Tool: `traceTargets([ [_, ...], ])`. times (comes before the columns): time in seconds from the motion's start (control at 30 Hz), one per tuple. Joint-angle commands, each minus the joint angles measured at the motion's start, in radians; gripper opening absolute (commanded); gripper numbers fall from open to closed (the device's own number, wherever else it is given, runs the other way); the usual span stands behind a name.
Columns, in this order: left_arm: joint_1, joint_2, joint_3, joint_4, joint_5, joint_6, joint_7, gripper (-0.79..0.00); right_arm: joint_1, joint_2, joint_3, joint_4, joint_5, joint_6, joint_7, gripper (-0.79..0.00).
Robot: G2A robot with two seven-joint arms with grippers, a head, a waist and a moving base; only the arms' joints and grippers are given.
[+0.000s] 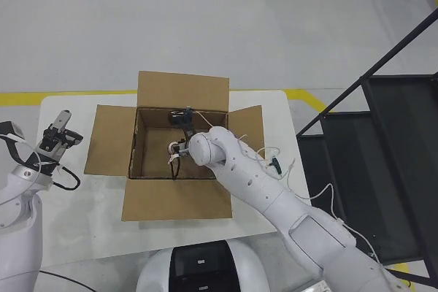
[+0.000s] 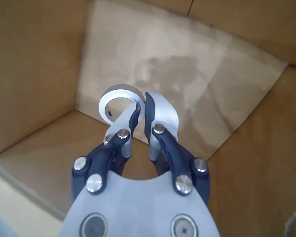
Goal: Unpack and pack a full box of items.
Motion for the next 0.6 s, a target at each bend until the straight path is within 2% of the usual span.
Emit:
traceTargets([
  [0.0,0.000,0.000,0.000,0.000,0.000,0.000,0.000,0.000,-0.073,0.020,0.060,-0.120,-0.004,0.001,-0.030,-0.785],
  [0.13,0.000,0.000,0.000,0.000,0.000,0.000,0.000,0.000,-0.218,0.054,0.156,-0.313,-0.007,-0.029,-0.067,-0.785],
  [0.3,0.000,0.000,0.000,0.000,0.000,0.000,0.000,0.000,-0.359,0.074,0.253,-0.475,0.090,-0.108,-0.152,-0.785],
  [0.4,0.000,0.000,0.000,0.000,0.000,0.000,0.000,0.000,-0.415,0.079,0.293,-0.515,0.169,-0.171,-0.199,-0.785],
  [0.57,0.000,0.000,0.000,0.000,0.000,0.000,0.000,0.000,-0.466,0.084,0.330,-0.501,0.290,-0.287,-0.271,-0.785],
])
